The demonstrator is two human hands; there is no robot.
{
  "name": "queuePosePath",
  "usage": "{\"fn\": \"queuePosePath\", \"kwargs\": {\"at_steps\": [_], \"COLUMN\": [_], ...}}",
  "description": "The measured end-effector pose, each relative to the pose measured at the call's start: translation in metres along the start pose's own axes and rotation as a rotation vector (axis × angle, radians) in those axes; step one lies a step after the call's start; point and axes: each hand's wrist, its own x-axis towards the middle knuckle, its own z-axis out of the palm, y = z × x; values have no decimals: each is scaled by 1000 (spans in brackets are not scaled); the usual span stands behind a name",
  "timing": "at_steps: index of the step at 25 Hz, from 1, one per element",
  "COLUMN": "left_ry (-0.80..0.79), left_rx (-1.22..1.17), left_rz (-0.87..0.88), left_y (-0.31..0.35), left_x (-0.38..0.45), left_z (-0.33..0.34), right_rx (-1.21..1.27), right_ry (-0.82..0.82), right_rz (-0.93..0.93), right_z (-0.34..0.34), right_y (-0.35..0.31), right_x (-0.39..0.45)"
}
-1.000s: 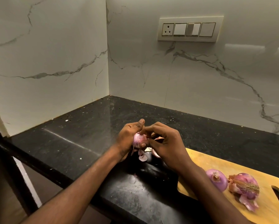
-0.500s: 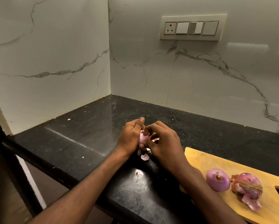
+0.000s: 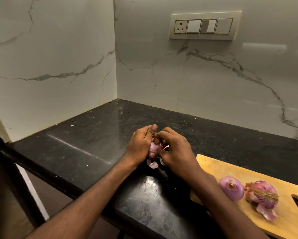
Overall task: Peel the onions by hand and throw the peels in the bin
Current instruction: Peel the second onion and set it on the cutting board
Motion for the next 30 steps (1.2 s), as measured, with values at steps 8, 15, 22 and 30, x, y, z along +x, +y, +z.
{"fn": "queuePosePath", "kwargs": {"at_steps": [8, 15, 22, 30], "left_ry": [21, 101, 112, 58], "left_rx": [110, 69, 144, 101], "left_rz": [12, -27, -21, -38], "left_y": [0, -2, 2, 3], "left_x": [-1, 1, 0, -3], "left_z": [0, -3, 0, 1], "right_rx": [3, -51, -101, -112], "right_ry": [-10, 140, 91, -7], "right_rz": [25, -54, -39, -19], "right_z": [0, 4, 5, 4], "right_y": [2, -3, -5, -6], "right_x": [0, -4, -2, 0]}}
